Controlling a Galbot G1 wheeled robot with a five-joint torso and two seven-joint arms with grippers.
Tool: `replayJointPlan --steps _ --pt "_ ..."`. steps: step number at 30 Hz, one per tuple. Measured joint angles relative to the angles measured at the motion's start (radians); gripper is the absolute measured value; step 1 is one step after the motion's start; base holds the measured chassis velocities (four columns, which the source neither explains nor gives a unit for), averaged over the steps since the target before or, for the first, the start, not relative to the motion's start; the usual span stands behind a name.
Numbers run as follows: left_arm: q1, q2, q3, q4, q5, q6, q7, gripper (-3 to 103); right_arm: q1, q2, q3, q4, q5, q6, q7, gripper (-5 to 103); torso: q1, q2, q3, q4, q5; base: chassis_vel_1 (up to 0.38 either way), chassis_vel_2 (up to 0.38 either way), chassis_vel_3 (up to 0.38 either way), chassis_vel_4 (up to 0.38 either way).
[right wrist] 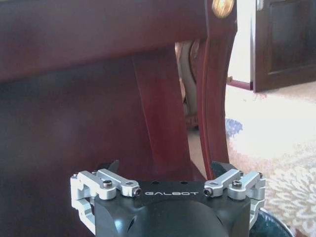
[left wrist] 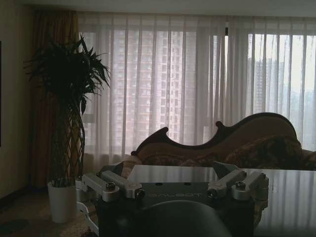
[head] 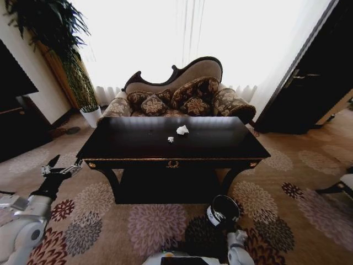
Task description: Move to the front of the table and place the trash on the table into the trash bin.
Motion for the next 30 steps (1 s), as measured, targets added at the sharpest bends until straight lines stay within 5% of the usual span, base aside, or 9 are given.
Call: replayJointPlan --steps 18,27,30 --pt "0.0 0.0 0.0 0.0 0.0 0.0 0.0 100 -0.239 0.006 0.138 0.482 -0.01 -0.018 -0.009 100 0.0 0.0 0.0 0.0001 0.0001 0.0 0.0 0.0 0.0" --pt "0.0 0.0 0.0 0.0 0.0 0.0 0.0 100 -0.173 -0.09 0.244 0.648 0.169 -0.221 0.013 100 0.0 0.0 0.0 -0.0001 0.0004 0.0 0.0 0.0 0.0" --pt "0.0 0.0 0.0 0.0 0.0 0.0 0.0 100 -0.112 -0.216 0.264 0.725 0.239 -0.314 0.044 100 0.0 0.0 0.0 0.0001 0.0003 0.0 0.0 0.0 0.0"
